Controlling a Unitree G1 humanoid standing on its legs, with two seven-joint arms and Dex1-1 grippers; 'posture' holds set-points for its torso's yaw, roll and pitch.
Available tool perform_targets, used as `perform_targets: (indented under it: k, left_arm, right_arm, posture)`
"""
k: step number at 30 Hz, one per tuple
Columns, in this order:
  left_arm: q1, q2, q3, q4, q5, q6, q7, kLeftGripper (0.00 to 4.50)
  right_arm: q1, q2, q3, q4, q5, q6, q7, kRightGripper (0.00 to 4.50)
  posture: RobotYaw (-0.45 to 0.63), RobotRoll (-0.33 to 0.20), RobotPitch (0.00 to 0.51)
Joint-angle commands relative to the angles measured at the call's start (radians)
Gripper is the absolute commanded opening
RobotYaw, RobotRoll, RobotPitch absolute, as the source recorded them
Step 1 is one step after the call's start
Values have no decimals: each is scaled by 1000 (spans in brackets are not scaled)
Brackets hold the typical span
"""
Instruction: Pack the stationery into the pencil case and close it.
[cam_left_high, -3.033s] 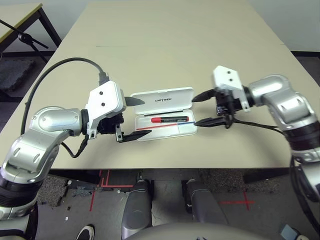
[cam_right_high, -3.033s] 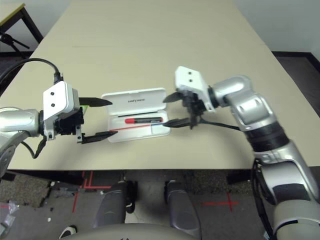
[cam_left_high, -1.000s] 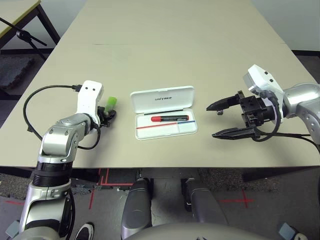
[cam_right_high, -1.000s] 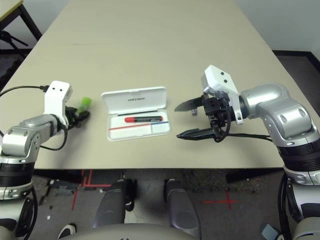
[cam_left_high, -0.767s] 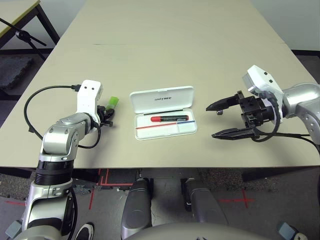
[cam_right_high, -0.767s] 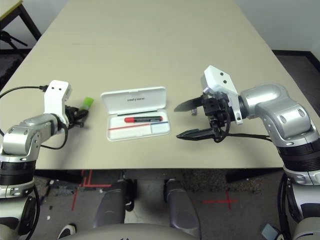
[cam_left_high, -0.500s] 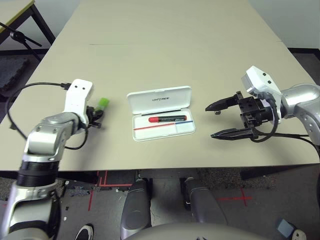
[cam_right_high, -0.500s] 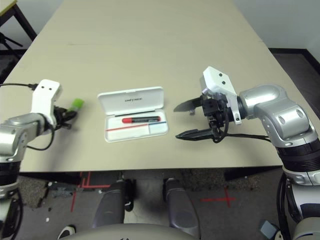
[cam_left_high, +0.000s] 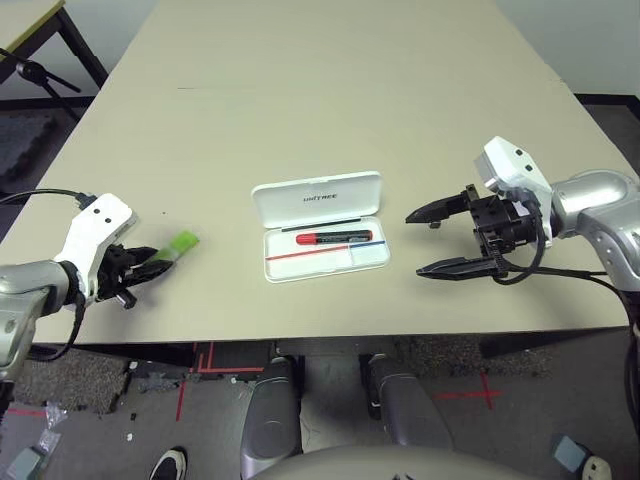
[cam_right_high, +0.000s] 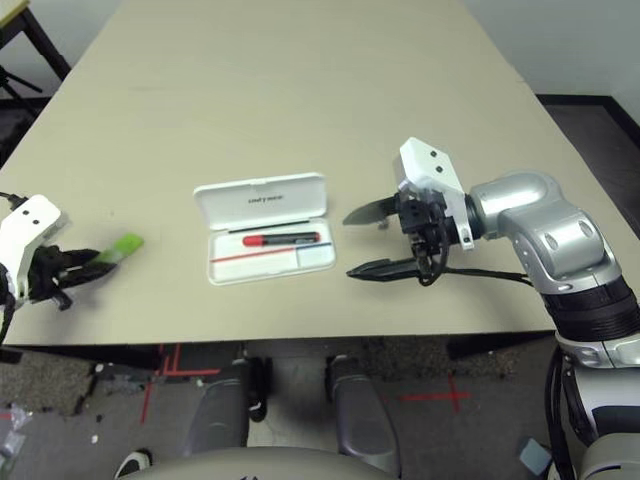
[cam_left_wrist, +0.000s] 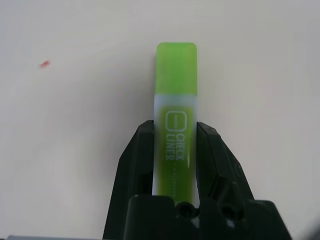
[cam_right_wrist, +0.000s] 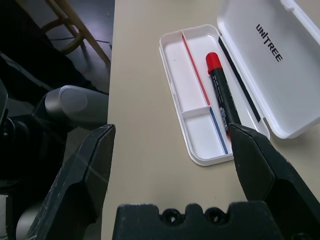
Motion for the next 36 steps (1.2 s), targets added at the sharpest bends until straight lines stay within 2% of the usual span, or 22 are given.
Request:
perform_targets:
  k: [1,10,18,25,36]
  left_arm:
    - [26,19,33,-30,-38,-51,-92,1081]
    - [-47,7,-19,-257,-112,10,-99,1081]
    - [-196,12,-149,-447,-160,143,-63,1081]
    - [-290,-3,-282,-527,-123,204,-23,1081]
    - [-486,-102,-487,-467,-15,267,57,1081]
  right_arm:
    - [-5,2,11,8,-8,-14,9,4500]
    - [-6,3,12,24,-15,-17,12,4500]
    - [-8,4,12,30,-16,-18,11,4500]
    - [-3,2,10,29,-15,-17,8,4500]
    - [1,2,19,30,-30,-21,7,4500]
  posture:
    - [43,0,189]
    - [41,0,190]
    - [34,0,189]
    - [29,0,189]
    - [23,0,190]
